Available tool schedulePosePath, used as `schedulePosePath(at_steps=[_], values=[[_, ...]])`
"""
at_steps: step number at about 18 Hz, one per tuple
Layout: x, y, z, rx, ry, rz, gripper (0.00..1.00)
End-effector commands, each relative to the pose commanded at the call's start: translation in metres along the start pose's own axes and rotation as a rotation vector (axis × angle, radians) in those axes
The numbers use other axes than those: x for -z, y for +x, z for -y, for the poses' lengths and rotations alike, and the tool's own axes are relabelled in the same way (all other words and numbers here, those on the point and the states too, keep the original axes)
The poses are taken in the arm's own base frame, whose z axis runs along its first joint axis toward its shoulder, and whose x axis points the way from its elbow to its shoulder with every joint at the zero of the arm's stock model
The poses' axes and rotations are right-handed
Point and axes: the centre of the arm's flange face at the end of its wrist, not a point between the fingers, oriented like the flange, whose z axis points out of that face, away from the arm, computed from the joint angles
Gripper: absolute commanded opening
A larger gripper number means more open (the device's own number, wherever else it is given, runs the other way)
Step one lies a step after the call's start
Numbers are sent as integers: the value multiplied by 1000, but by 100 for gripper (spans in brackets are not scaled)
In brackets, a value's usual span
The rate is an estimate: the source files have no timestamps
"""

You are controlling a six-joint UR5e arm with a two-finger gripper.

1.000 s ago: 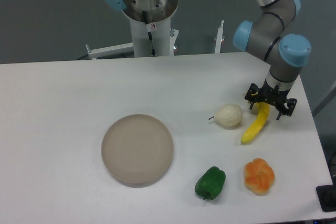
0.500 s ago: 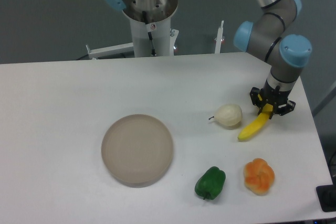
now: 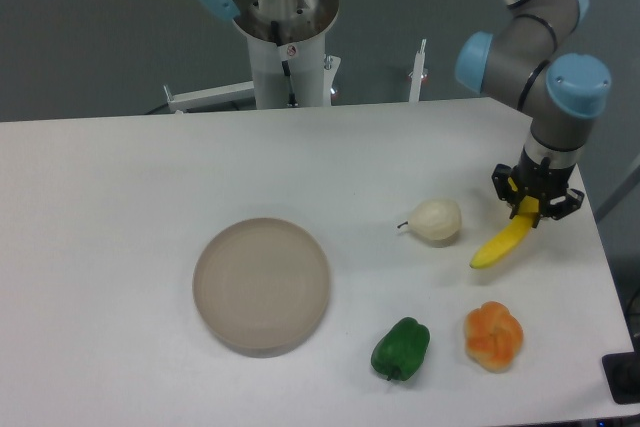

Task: Pick up the banana from the table
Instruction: 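Lift the gripped banana off the table and carry it toward the pepper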

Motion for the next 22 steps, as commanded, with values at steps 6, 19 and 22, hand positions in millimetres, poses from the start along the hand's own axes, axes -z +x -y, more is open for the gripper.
schedulePosePath(at_steps=[6, 19, 22], values=[[45, -5, 59, -80, 21, 30, 32], [76, 39, 147, -217, 9, 96, 32], [74, 38, 149, -217, 10, 97, 32]])
